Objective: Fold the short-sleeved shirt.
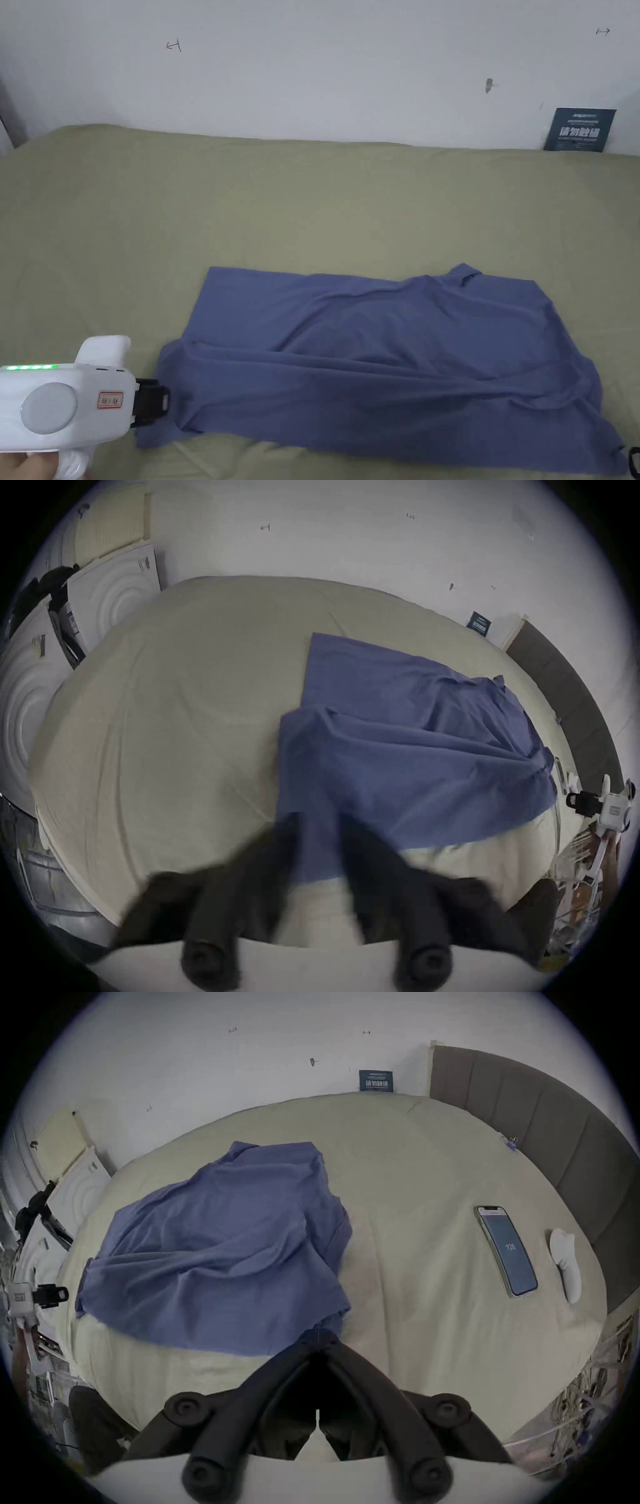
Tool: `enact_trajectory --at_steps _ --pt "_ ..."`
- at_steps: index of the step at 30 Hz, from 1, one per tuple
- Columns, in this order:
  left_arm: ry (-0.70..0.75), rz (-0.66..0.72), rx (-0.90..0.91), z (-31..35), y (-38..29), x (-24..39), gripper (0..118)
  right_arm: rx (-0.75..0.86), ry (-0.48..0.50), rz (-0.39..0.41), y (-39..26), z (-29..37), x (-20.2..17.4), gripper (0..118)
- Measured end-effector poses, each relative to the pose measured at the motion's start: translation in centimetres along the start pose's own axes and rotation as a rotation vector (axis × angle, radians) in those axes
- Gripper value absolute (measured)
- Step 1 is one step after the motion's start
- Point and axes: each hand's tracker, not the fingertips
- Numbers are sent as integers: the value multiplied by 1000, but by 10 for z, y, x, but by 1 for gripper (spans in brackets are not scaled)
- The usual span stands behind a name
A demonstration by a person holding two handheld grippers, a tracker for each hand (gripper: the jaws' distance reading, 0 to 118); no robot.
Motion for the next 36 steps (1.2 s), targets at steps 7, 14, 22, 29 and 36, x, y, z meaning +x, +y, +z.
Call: enact_trajectory --at_steps 7,14,22,29,36 --pt "58 -4 -95 -45 3 -1 106 -20 25 17 -7 -11 -6 0" --pt "28 -45 -56 -36 6 19 6 -33 56 24 5 -34 1 23" --pt "33 -56 -61 -30 9 25 6 -80 19 7 14 -73 -1 100" --pt "46 -70 -62 -23 8 26 6 -63 42 14 7 -58 -7 11" --pt "24 -51 -44 2 1 17 6 -23 74 -22 -4 -20 1 11"
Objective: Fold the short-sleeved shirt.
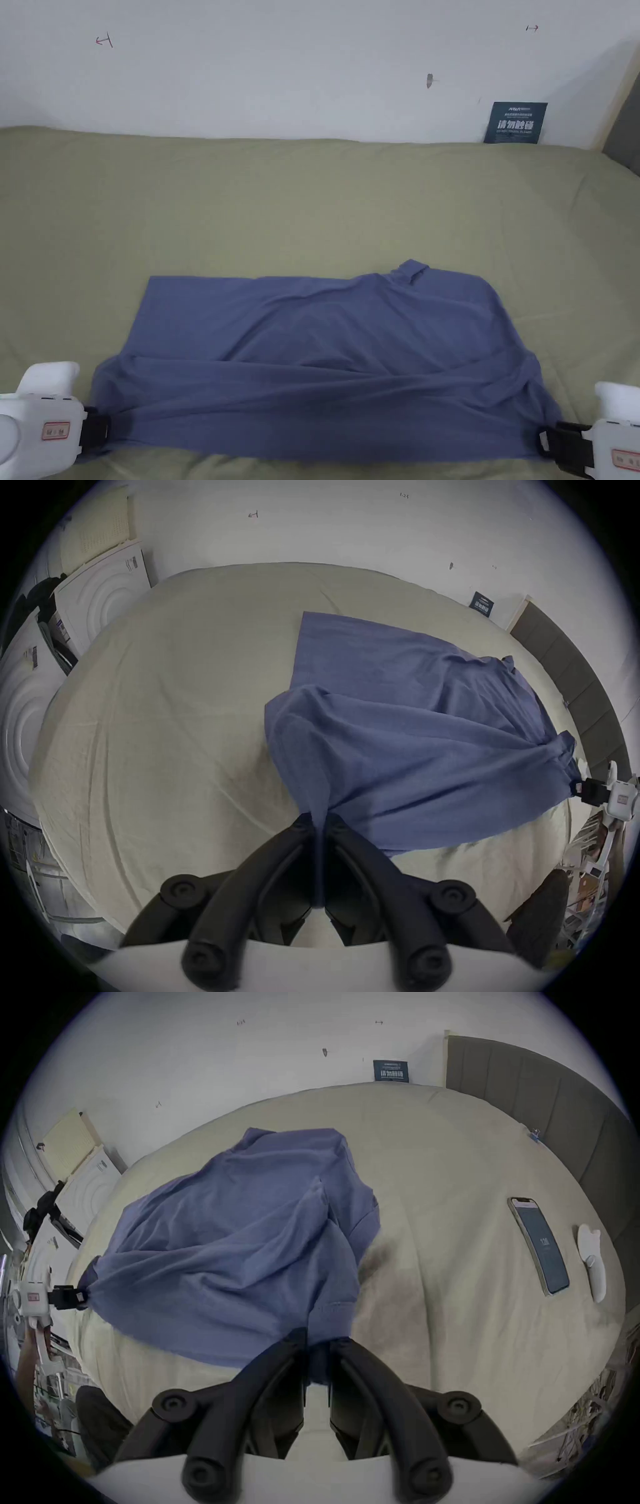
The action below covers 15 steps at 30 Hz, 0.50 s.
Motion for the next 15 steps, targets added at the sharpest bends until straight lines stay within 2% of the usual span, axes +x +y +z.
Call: enact_trajectory --at_steps 12,15 --pt "-8 20 6 58 -80 -20 6 -36 38 -25 -91 60 2 11" --pt "-15 24 -5 62 -89 -22 6 -34 46 -56 -102 61 4 11"
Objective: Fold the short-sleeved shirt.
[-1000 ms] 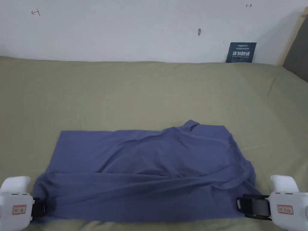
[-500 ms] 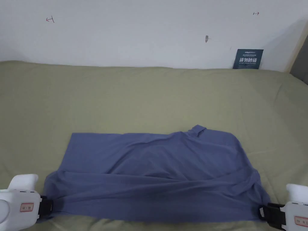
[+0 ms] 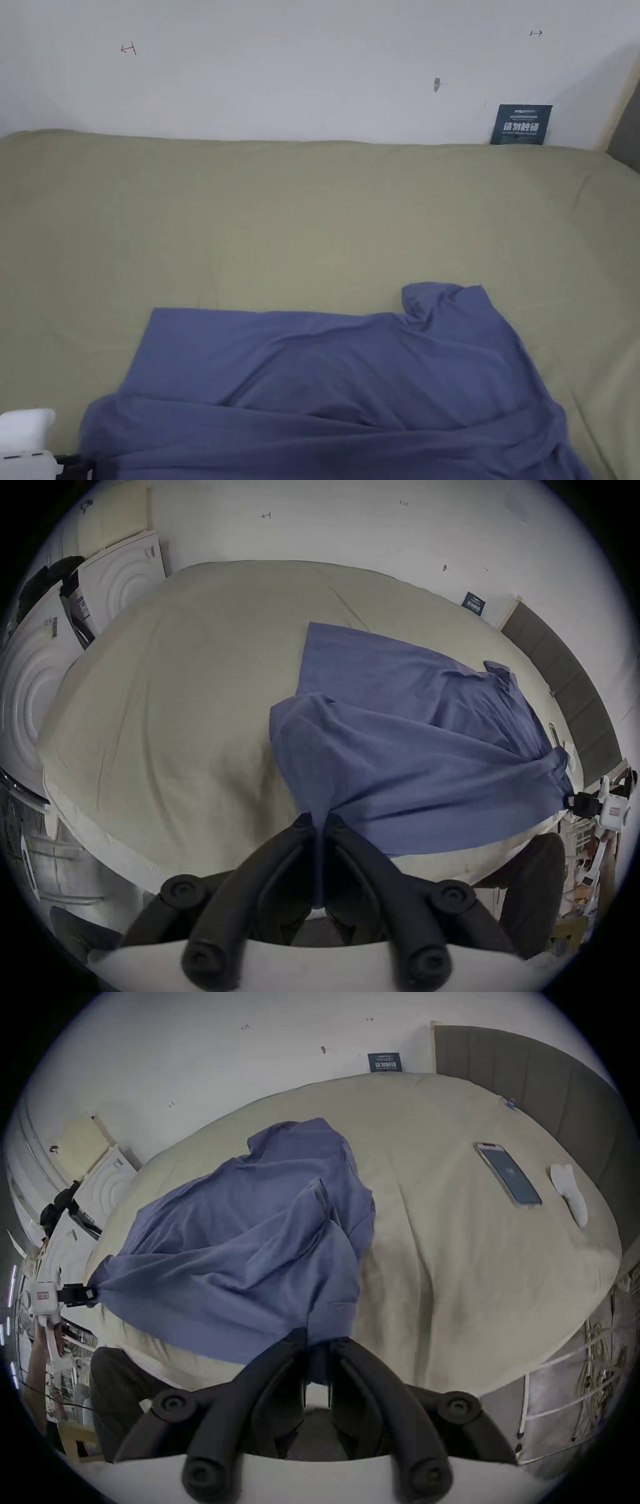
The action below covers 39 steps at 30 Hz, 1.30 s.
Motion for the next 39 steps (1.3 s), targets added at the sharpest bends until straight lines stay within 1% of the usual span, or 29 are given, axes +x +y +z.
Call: enact_trajectory --at_steps 1,2,3,4,5,6,7,9,10,11,12,13,14,16,19,21,22,23,24,25,26,29,31,33,34,35,36,37,39 --pt "-7 2 -2 -1 -1 0 6 8 13 -12 0 -2 3 12" --pt "-20 5 0 -2 -1 -1 12 11 22 -21 0 -4 5 22" --pt "-40 -2 -1 -4 -1 -2 31 9 23 -25 2 -4 5 48" --pt "-36 1 0 -4 -1 -1 76 8 19 -24 4 -4 5 98" --pt "-19 4 -4 -4 0 1 103 2 8 -15 7 -4 5 118" --pt "16 7 14 -3 2 1 108 9 7 -7 12 -2 2 112" --pt "40 3 72 2 7 2 108 104 -6 -12 20 3 3 109" --pt "63 19 114 2 25 5 107 65 -12 -6 39 1 1 109" --pt "51 39 116 1 39 6 104 93 -8 -11 49 3 0 107" --pt "48 42 118 -1 50 9 93 106 -14 -11 59 0 -1 98" --pt "43 34 117 -5 65 13 69 122 -26 -12 72 -3 -3 76" --pt "35 12 132 -13 79 17 21 147 -44 -1 83 -5 -9 21" --pt "33 -18 146 -19 92 21 3 171 -58 7 93 -5 -15 0" --pt "70 -51 156 -38 119 31 3 208 -86 40 114 -22 -21 0" --pt "48 -53 131 -70 160 40 3 180 -65 50 140 -46 -22 0" --pt "50 -49 121 -94 184 43 3 169 -102 93 155 -63 -25 0" --pt "59 -56 103 -105 194 45 4 160 -99 99 161 -67 -26 0" --pt "95 -70 62 -119 205 48 16 156 -98 99 166 -74 -24 0" --pt "127 -64 49 -131 213 49 47 147 -99 99 171 -81 -22 0" --pt "124 -53 55 -145 216 47 97 139 -99 101 174 -87 -20 0" --pt "148 -61 41 -158 221 45 113 129 -104 108 178 -91 -22 0" --pt "210 -102 5 -191 232 36 112 110 -116 128 184 -106 -18 0" --pt "198 -105 -26 -202 234 38 112 93 -119 134 191 -114 -18 0" --pt "189 -107 -20 -199 229 42 107 78 -128 139 196 -122 -16 0" --pt "185 -103 -25 -195 229 44 90 69 -130 142 202 -126 -16 0" --pt "133 -82 -19 -188 229 45 61 68 -136 144 204 -130 -14 0" --pt "91 -71 7 -182 229 46 22 66 -142 146 207 -133 -13 0" --pt "123 -90 18 -169 224 49 1 62 -144 147 212 -137 -10 0" --pt "96 -103 22 -168 220 50 1 66 -151 144 220 -144 -6 0"
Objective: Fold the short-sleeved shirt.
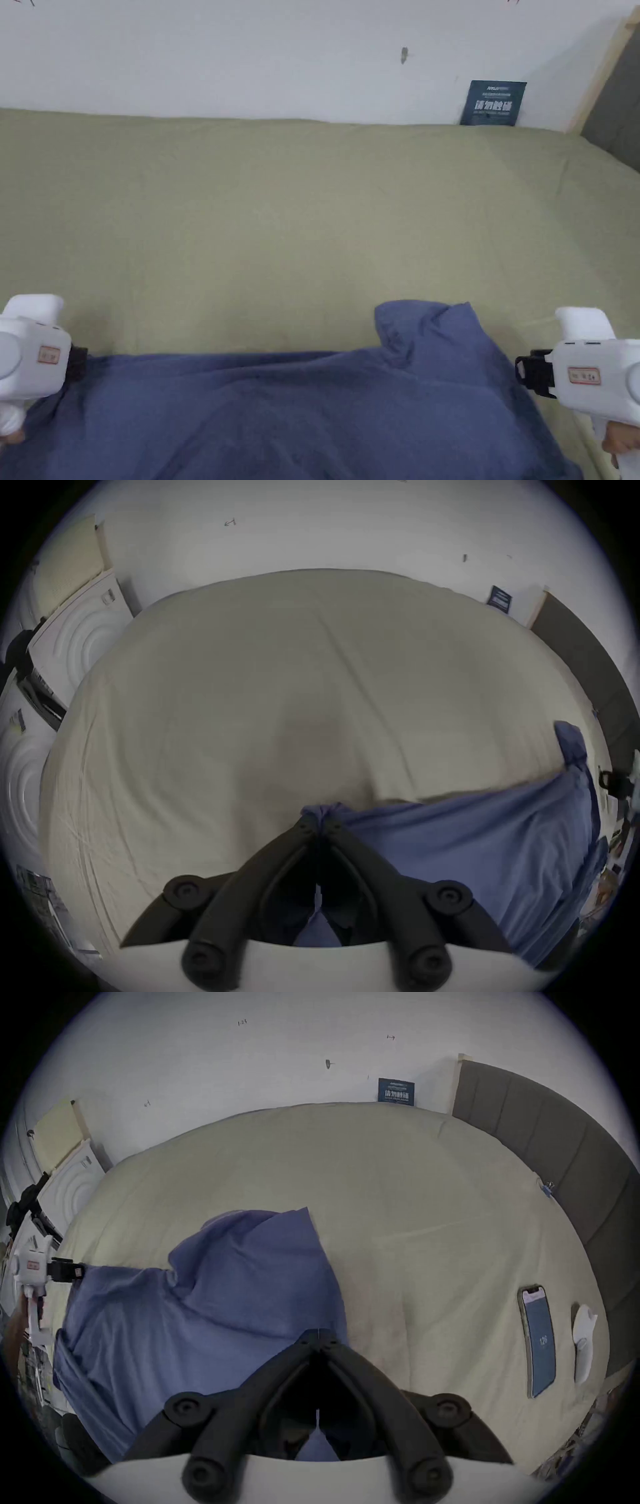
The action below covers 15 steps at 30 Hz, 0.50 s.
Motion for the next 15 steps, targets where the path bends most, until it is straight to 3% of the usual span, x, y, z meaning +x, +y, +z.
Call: enact_trajectory --at_steps 1,2,3,4,5,6,7,11,13,14,15 --pt "-1 4 -11 -2 -1 -1 1 -3 0 -2 3 -4 2 0" --pt "-2 4 -14 -2 -4 2 1 -12 -2 -7 6 -9 4 9" --pt "2 6 -15 -2 -5 1 1 -20 0 -9 11 -13 3 45" --pt "1 10 -16 -2 -6 -1 1 -36 10 -13 14 -19 5 107" --pt "-4 18 -15 -3 -7 -1 1 -87 22 -15 18 -28 7 116" --pt "-6 21 -16 -4 -7 -1 1 -141 23 -13 19 -38 9 109" --pt "-6 21 -17 -5 -7 -1 1 -57 -3 -32 24 -35 8 109" --pt "-1 11 -16 -5 -7 1 1 -170 -26 6 25 -63 4 99" --pt "-1 1 -18 -1 -7 1 1 -155 -90 54 23 -59 1 67" --pt "-3 -4 -17 1 -8 0 1 -129 -35 39 21 -42 0 57" --pt "-5 -12 -15 3 -8 0 1 -119 -15 25 19 -29 -2 26"
